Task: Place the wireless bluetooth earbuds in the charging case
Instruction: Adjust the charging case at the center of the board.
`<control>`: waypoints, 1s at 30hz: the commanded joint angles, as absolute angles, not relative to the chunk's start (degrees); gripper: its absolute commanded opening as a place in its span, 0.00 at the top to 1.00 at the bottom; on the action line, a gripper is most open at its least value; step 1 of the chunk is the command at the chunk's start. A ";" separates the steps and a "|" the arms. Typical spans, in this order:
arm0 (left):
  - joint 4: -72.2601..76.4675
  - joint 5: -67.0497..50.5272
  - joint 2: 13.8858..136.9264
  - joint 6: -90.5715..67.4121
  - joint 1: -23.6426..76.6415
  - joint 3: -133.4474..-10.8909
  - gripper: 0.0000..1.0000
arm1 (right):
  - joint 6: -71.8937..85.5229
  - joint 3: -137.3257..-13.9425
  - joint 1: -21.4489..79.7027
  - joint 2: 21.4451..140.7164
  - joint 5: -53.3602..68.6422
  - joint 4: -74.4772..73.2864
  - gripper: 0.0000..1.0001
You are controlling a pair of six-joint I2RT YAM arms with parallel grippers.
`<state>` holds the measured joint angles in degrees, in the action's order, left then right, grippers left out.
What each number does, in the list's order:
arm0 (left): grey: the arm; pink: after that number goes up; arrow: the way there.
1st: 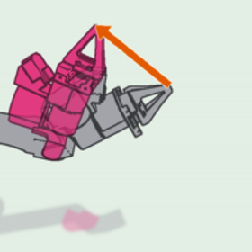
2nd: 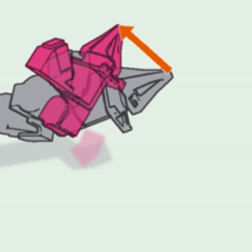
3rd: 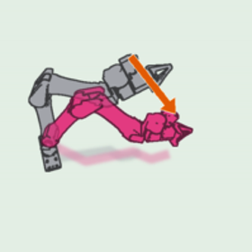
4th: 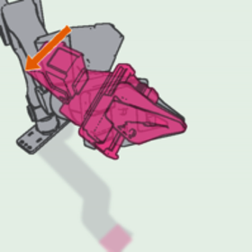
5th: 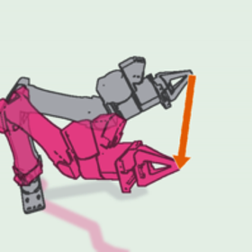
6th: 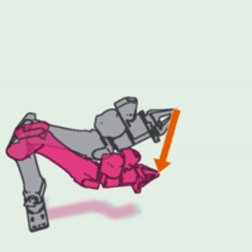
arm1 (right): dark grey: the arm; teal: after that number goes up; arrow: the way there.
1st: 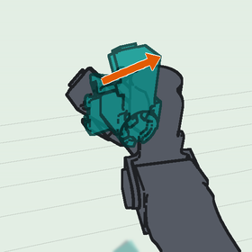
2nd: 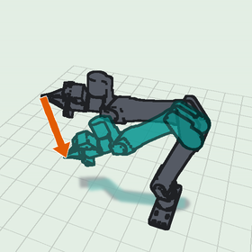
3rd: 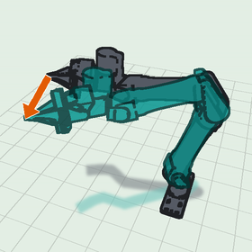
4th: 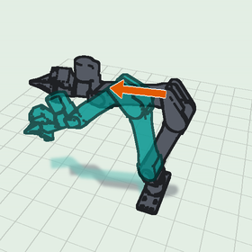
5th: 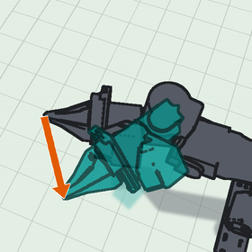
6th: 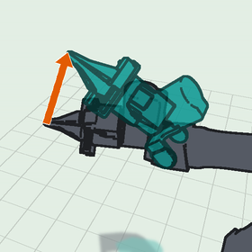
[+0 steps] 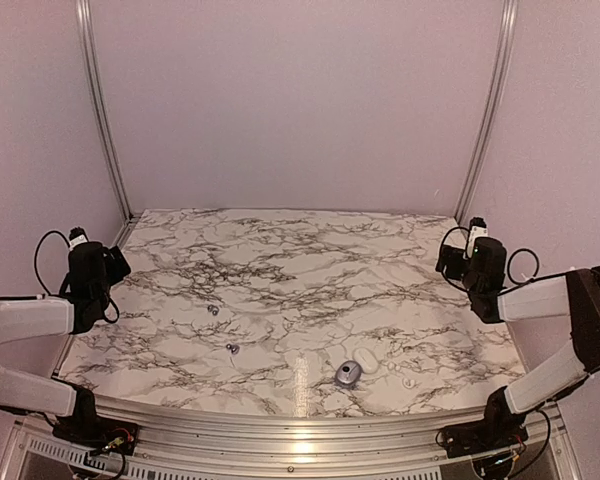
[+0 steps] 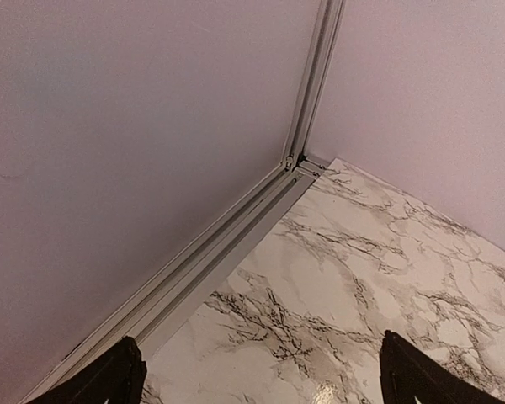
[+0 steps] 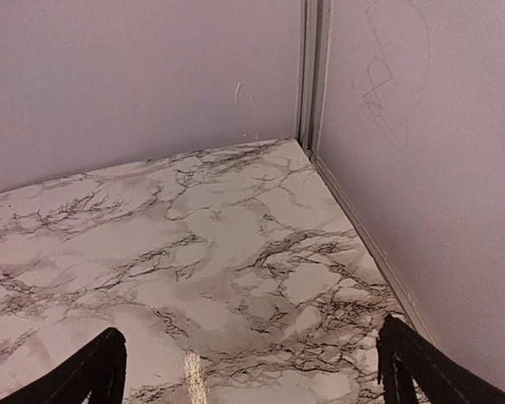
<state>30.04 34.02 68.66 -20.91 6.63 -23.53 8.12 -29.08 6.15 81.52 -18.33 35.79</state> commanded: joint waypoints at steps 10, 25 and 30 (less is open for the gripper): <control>29.59 14.44 57.80 -23.50 10.78 -22.44 0.07 | 13.46 -40.57 16.11 79.57 -12.07 19.79 0.01; 22.82 11.39 52.12 -25.43 25.84 -20.19 0.01 | 19.65 -38.48 54.77 80.20 -15.56 2.63 0.09; 21.06 13.68 54.27 -26.78 31.81 -22.38 0.01 | 26.10 -41.64 66.21 83.97 -19.31 -6.17 0.13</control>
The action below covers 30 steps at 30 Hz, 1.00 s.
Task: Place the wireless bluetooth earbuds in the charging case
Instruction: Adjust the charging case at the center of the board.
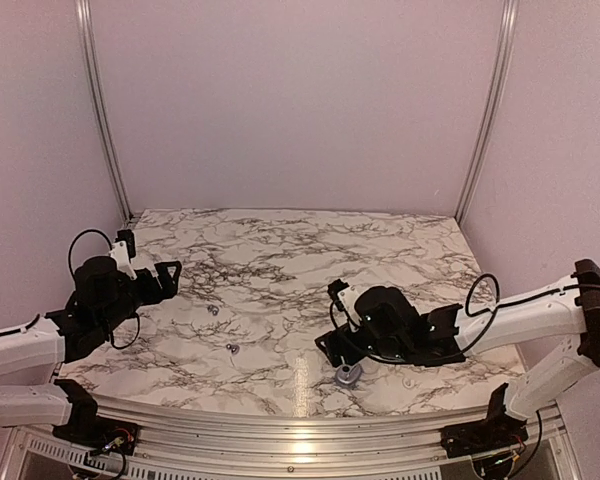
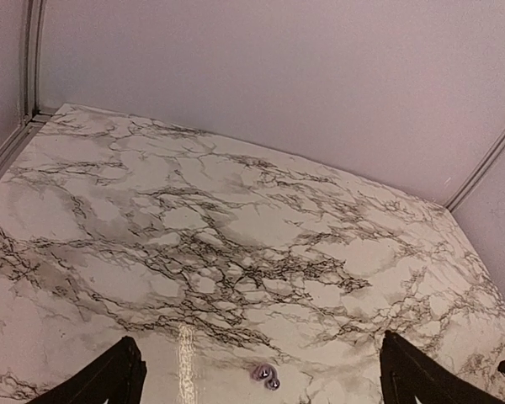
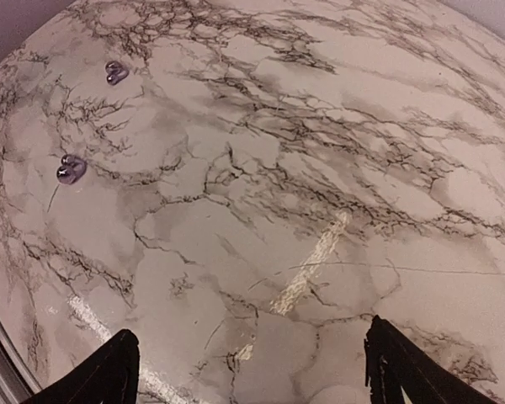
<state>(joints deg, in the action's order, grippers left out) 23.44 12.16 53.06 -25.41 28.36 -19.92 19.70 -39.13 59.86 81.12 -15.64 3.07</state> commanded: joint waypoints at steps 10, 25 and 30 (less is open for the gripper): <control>21.45 16.37 52.91 -29.29 38.31 -20.96 0.01 | 32.53 -43.83 72.60 90.19 -19.50 -15.96 0.16; 21.45 16.34 51.68 -28.14 38.58 -20.82 0.01 | 33.23 -38.50 72.60 84.81 -14.43 -13.92 0.21; 21.45 16.61 51.77 -27.88 38.58 -20.87 0.01 | 32.50 -36.54 72.60 81.75 -7.56 -11.60 0.24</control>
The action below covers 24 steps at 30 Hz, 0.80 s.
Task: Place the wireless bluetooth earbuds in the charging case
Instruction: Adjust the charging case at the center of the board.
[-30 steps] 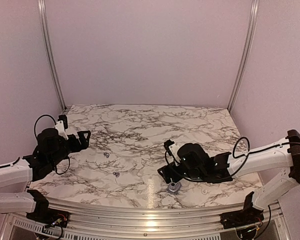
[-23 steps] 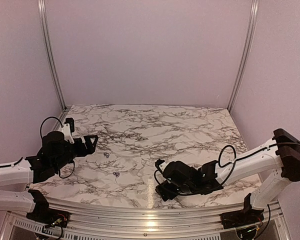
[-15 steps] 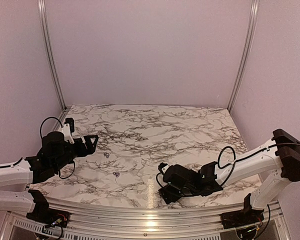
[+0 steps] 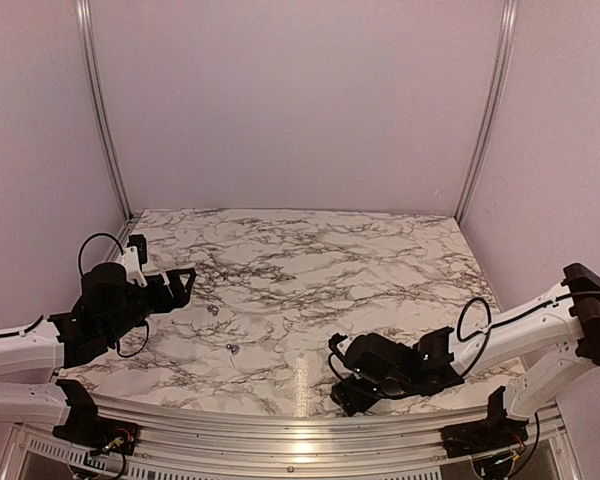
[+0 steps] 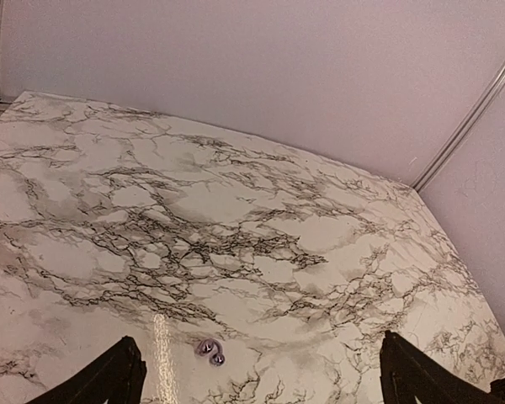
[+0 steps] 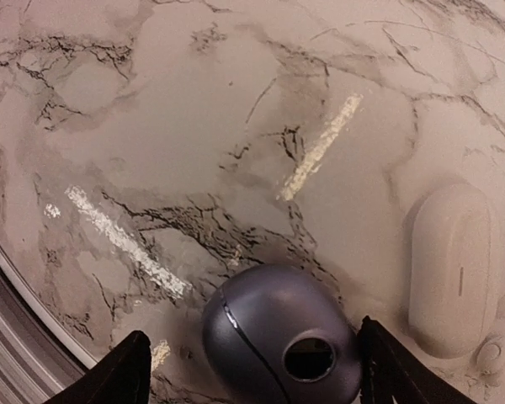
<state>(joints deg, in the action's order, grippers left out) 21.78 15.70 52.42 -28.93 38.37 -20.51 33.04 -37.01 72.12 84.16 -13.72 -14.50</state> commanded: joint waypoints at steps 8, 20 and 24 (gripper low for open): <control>21.36 17.15 51.69 -27.34 38.58 -20.92 0.01 | 32.08 -35.83 72.60 81.06 -2.03 -8.46 0.43; 21.00 10.67 50.28 -24.23 38.70 -21.38 0.01 | 30.74 -36.91 72.66 86.27 0.31 -2.27 0.49; 21.43 5.84 50.43 -20.26 40.58 -22.24 0.02 | 28.79 -37.58 72.64 86.23 -4.74 -5.00 0.46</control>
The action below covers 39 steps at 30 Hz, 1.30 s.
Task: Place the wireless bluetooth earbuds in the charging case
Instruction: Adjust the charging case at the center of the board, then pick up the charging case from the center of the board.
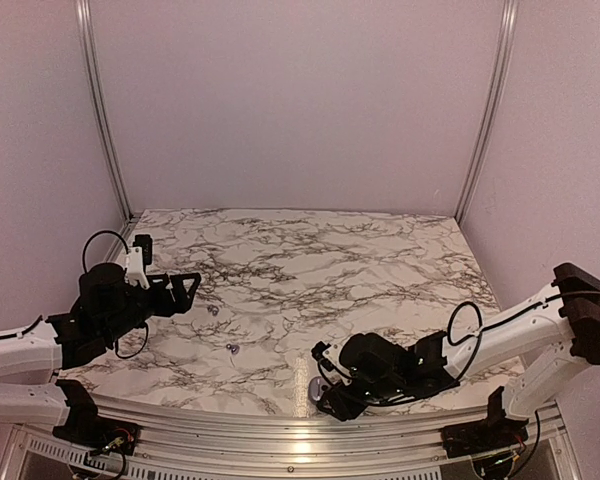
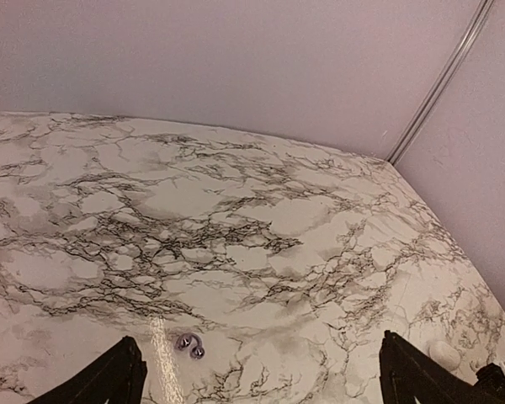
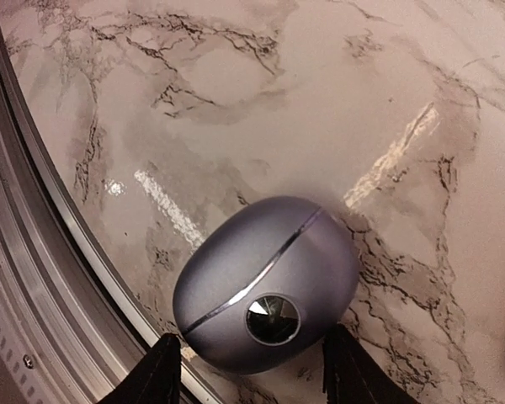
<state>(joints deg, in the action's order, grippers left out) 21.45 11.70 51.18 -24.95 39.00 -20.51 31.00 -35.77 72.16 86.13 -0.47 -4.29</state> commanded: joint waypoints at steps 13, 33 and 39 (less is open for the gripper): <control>21.40 1.38 52.73 -18.78 42.21 -23.97 0.03 | 14.17 -39.57 74.15 90.79 -12.25 -8.32 0.03; 21.36 1.76 54.03 -18.52 42.27 -24.39 0.03 | 22.33 -43.86 74.97 91.69 -18.90 -15.76 0.14; 21.36 1.51 53.71 -18.63 42.28 -24.35 0.03 | 26.38 -40.04 75.02 88.43 -16.46 -13.54 0.15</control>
